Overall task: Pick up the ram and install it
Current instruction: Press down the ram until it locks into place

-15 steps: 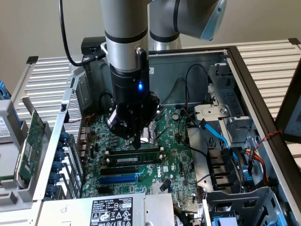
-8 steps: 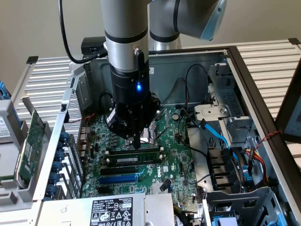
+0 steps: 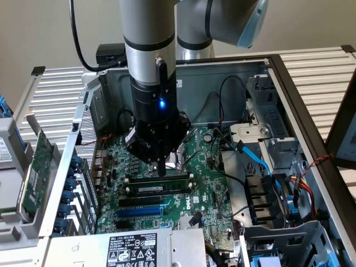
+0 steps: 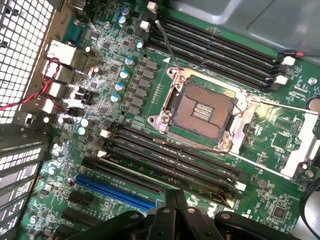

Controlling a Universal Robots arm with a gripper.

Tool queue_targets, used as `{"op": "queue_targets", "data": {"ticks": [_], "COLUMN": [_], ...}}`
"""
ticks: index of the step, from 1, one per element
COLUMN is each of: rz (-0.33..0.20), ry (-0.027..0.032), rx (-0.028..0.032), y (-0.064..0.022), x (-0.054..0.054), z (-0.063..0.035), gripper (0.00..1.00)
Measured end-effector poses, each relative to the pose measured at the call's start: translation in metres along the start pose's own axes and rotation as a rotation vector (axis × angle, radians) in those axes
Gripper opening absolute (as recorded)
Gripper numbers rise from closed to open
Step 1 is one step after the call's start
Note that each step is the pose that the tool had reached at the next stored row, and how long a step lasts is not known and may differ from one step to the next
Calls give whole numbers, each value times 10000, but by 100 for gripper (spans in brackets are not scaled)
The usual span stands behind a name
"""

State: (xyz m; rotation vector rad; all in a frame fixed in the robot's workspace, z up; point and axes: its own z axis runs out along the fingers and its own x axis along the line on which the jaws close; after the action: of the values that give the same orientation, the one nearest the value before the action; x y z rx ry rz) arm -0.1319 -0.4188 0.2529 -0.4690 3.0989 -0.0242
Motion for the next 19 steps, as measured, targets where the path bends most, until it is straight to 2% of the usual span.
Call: {"op": "queue_targets", "data": {"ticks": [19], "rz": [2376], "ry": [-7], "rx": [23], "y": [0], "x": [0], "z": [1], "gripper": [11]}}
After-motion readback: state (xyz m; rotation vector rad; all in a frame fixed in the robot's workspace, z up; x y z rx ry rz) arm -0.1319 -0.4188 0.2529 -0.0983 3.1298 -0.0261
